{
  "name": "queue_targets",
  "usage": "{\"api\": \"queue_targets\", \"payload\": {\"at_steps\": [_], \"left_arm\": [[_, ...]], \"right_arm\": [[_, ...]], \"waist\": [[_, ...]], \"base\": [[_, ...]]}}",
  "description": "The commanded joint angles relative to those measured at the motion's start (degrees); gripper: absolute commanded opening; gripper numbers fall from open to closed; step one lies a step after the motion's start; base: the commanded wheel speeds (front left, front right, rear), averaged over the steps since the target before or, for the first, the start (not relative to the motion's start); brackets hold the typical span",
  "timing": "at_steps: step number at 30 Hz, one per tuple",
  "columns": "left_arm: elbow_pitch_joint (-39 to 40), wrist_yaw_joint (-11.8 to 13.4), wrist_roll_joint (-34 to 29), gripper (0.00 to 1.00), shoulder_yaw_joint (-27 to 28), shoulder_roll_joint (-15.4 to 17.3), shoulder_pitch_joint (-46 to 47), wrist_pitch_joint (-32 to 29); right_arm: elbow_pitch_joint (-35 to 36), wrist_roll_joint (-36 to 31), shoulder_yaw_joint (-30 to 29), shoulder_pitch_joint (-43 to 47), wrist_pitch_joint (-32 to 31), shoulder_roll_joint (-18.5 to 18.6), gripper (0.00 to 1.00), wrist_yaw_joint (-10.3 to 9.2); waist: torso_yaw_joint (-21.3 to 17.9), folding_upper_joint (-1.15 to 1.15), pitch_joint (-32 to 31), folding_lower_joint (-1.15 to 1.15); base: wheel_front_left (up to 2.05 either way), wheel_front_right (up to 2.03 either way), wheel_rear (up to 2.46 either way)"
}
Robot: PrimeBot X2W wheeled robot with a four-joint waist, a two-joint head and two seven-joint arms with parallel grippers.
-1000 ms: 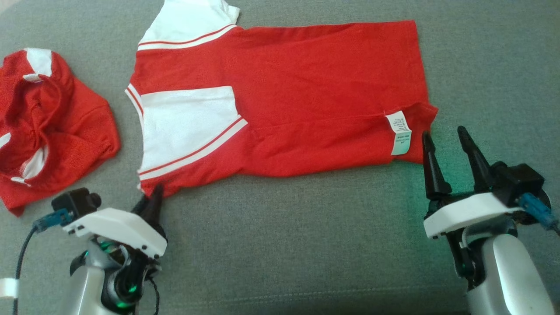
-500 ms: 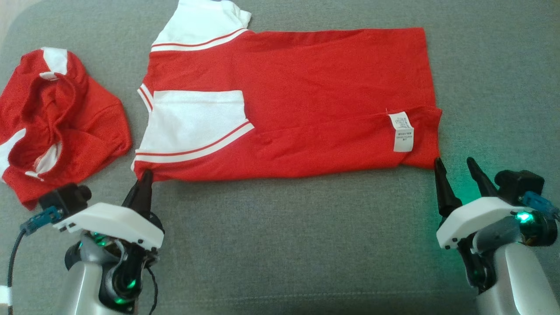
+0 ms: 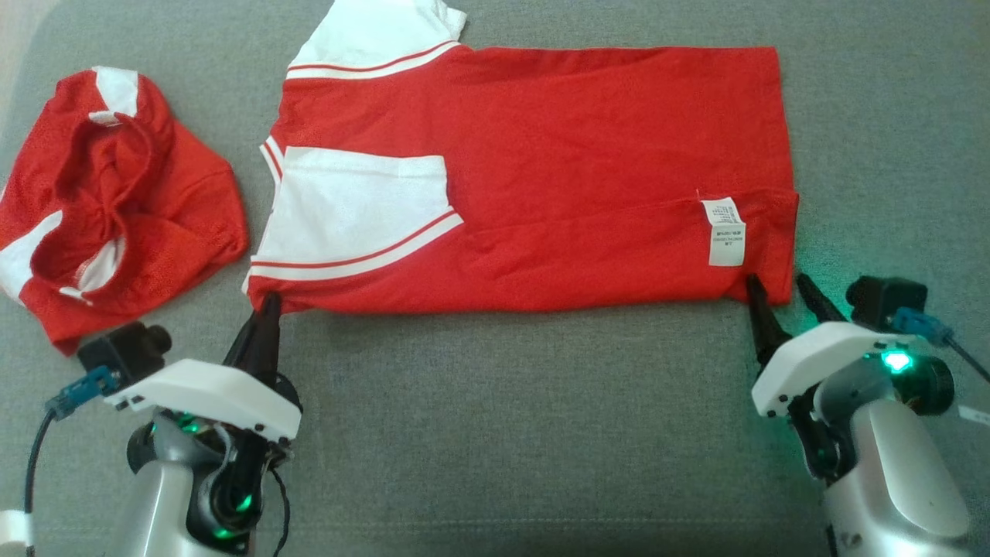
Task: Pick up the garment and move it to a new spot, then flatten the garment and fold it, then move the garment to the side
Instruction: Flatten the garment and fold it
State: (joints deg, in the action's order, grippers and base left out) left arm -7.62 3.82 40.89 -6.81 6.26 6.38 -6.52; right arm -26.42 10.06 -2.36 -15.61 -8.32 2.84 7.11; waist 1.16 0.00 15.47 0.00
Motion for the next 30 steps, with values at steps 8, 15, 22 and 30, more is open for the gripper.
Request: {"api": "queue_targets", "payload": {"at_steps": [8, 15, 22, 30], "left_arm": [[2.29, -1.17, -0.51, 0.0, 1.83, 0.74, 2.2, 2.65], [4.43, -1.67, -0.47, 0.0, 1.52, 0.77, 1.18, 3.58], [10.1, -0.9, -0.29, 0.0, 0.76, 0.82, -4.86, 2.8], [13.92, 0.25, 0.33, 0.0, -1.46, 1.09, -14.58, -0.38]], "right_arm": [[-0.08, 0.37, 1.81, -1.45, -0.37, 0.04, 0.0, 0.37], [5.68, -2.09, -0.22, 0.97, 0.13, 0.04, 0.0, 0.37], [17.1, -2.97, -0.41, 9.1, -3.99, 0.04, 0.0, 0.37], [28.33, -3.07, -1.62, 19.81, -10.25, 0.04, 0.0, 0.37]], "waist": [[-0.44, 0.0, -0.33, 0.0], [-1.0, 0.0, -1.96, 0.0], [-1.68, 0.0, -3.54, 0.0], [-1.84, 0.0, -4.53, 0.0]], "base": [[0.0, 0.0, 0.0], [0.0, 0.0, 0.0], [0.0, 0.0, 0.0], [0.0, 0.0, 0.0]]}}
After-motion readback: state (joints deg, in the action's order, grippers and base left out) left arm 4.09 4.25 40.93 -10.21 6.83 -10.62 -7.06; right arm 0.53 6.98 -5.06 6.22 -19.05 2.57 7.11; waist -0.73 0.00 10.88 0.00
